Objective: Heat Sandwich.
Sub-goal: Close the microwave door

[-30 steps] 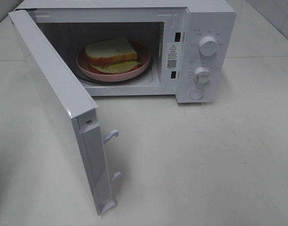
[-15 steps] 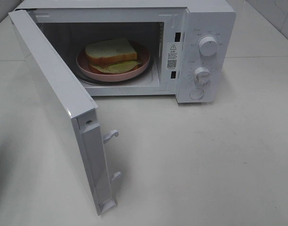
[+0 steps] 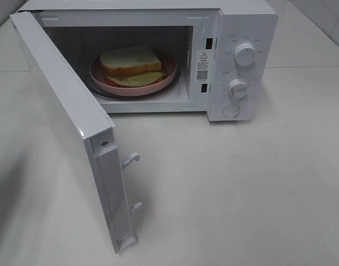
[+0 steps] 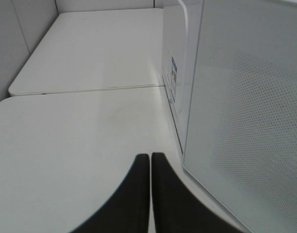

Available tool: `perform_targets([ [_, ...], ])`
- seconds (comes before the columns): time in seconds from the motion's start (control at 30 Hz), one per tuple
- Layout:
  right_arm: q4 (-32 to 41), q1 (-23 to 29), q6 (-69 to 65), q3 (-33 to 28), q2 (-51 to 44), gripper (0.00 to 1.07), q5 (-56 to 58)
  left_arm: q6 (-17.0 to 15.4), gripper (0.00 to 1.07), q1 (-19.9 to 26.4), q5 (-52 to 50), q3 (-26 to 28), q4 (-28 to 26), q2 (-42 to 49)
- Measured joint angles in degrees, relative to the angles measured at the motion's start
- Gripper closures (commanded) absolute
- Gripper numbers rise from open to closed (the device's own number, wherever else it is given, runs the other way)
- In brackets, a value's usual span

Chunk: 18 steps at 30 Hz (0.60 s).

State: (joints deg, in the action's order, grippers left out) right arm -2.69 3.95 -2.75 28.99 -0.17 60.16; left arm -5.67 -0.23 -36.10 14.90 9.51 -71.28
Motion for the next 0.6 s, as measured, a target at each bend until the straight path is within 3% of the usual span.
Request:
perform_targets([
  [0.23, 0.0, 0.0, 0.0, 0.0, 0.0, 0.31, 0.0, -0.86, 1.07, -5.5, -2.29, 3.9, 4.18, -7.22],
  [0.6, 0.0, 0.0, 0.0, 0.0, 0.0, 0.31, 0.0, 0.69, 1.07, -13.52, -5.1, 7.51, 4.58, -15.87],
])
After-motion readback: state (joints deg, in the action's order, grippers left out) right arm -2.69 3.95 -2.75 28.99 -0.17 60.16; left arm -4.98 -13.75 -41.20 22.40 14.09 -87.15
